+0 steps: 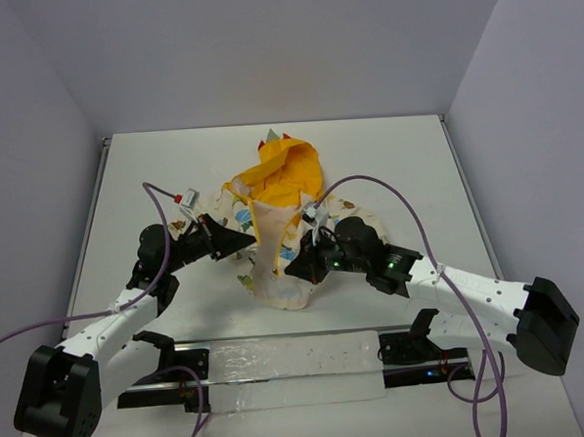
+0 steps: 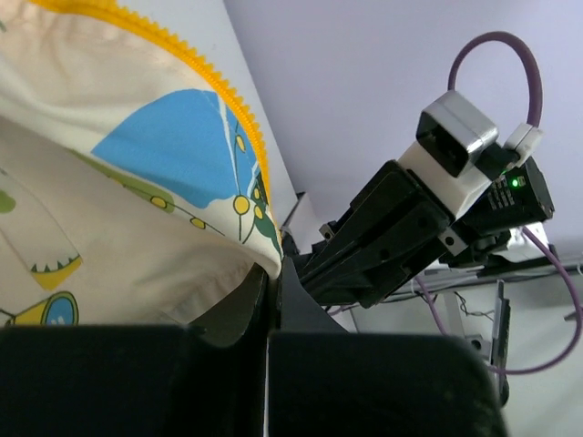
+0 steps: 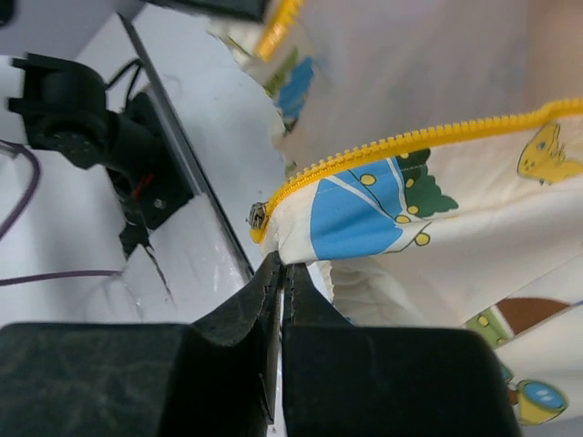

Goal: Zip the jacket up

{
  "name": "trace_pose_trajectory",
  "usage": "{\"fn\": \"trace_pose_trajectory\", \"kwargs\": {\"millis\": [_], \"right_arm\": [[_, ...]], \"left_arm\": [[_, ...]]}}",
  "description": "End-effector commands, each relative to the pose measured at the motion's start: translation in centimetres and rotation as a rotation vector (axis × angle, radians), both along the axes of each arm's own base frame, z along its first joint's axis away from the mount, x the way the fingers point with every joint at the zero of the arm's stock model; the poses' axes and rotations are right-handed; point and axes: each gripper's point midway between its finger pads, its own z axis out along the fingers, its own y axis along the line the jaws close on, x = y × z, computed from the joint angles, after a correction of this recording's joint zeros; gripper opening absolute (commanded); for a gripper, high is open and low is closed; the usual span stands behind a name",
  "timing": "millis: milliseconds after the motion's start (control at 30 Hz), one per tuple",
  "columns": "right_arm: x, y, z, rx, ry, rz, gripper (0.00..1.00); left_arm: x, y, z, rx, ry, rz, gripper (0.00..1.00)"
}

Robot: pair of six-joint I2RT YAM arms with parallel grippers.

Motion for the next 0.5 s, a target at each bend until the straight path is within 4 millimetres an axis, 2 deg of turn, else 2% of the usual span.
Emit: {"fn": "trace_pose_trajectory", "kwargs": {"millis": [0,167,467], "right_arm": [[-0.2,0.5,4.7,0.145,-0.128,0.050,0.00],[-0.7,0.0,6.1,0.191,-0.170,0.059,0.00],[-0.7,0.1,7.1,0.223,-0.184,0.056,0.00]], "left_arm": [[-1.5,-1.0,3.3,-0.073,-0.121,-0.105,0.00],[-2.0,-1.5,4.0,-0.086,-0.150,-0.111,0.00],[-2.7,-1.5,4.2,-0.129,-0.165,-0.117,0.00]]}}
